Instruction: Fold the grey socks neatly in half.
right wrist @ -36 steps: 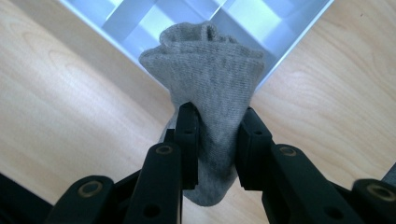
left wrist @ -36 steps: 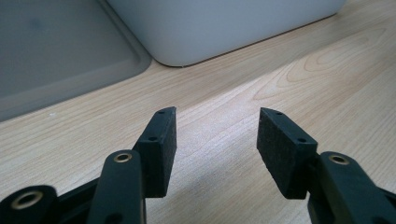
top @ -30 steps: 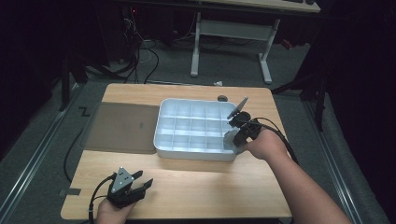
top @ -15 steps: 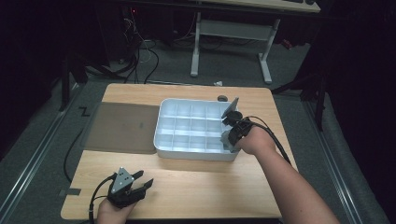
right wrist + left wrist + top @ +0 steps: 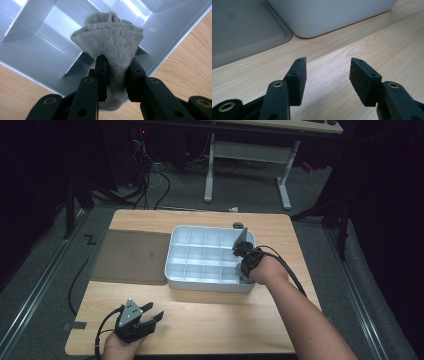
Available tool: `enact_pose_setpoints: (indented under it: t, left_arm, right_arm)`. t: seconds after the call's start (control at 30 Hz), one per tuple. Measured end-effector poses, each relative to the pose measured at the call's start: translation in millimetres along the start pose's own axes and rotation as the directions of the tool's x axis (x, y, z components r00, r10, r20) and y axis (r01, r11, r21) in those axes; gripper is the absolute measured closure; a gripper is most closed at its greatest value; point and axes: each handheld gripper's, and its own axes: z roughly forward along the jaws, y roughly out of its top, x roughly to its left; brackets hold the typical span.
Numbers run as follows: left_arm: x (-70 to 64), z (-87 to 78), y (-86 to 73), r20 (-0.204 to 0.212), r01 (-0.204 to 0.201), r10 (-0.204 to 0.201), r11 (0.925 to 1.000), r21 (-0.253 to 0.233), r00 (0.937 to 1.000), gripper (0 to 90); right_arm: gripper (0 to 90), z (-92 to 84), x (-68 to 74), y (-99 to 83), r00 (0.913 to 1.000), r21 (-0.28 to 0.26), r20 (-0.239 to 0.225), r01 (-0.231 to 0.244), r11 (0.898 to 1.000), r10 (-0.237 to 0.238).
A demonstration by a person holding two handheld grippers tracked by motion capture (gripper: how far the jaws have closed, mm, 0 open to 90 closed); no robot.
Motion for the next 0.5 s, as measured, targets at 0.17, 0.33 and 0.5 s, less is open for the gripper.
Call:
enact_pose_setpoints:
  t: [0.17, 0.33, 0.5]
  left_arm:
    - [-0.1, 0.0, -0.1, 0.001, 0.0, 0.0, 1.0, -0.002, 1.0, 48.6]
    - [-0.7, 0.6, -0.3, 0.004, 0.0, 0.0, 1.0, 0.0, 1.0, 48.6]
    - [-0.8, 1.0, -0.4, 0.006, 0.0, 0.0, 1.0, 0.002, 1.0, 48.6]
  right_arm:
    - [75.5, 4.5, -0.1, 2.2, 0.9999, 0.011, 0.008, 0.007, 1.0, -0.007]
    - [75.8, 8.4, 2.6, 3.8, 0.9997, 0.029, 0.02, 0.015, 0.999, -0.016]
    - [75.9, 13.2, 3.8, 6.2, 0.9994, 0.043, 0.026, 0.023, 0.999, -0.024]
